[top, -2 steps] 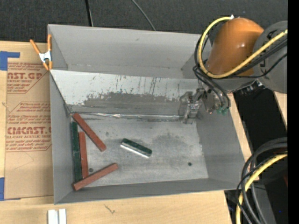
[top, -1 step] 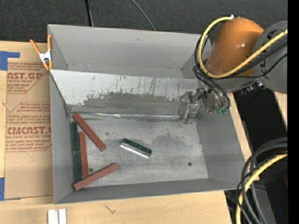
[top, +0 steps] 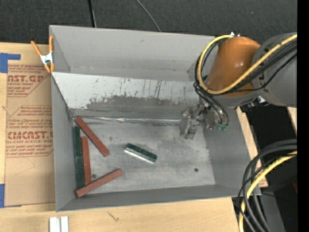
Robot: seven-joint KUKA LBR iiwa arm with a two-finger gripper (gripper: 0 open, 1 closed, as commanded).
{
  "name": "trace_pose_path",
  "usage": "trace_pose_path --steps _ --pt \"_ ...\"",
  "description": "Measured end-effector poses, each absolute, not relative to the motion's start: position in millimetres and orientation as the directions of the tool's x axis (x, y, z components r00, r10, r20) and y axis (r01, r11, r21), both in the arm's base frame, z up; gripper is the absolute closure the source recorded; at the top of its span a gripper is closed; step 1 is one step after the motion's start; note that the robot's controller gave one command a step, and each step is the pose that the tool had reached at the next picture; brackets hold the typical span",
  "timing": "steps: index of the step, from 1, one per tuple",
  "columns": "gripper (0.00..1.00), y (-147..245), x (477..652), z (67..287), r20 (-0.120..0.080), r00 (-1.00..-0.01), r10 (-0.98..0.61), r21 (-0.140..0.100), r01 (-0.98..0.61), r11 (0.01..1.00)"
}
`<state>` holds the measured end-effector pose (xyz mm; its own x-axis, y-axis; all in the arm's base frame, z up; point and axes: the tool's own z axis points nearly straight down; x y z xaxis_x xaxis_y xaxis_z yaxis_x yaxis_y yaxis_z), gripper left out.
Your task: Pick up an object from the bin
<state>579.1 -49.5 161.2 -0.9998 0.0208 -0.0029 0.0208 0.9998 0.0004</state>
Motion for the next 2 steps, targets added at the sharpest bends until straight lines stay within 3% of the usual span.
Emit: trace_pose_path --steps 1,2 --pt "0.00 -51.2 563.9 151.5 -0.001 -0.993 0.116 0.000 0.116 0.993" --pt "0.00 -51.1 564.0 151.5 -0.001 -0.993 0.116 0.000 0.116 0.993"
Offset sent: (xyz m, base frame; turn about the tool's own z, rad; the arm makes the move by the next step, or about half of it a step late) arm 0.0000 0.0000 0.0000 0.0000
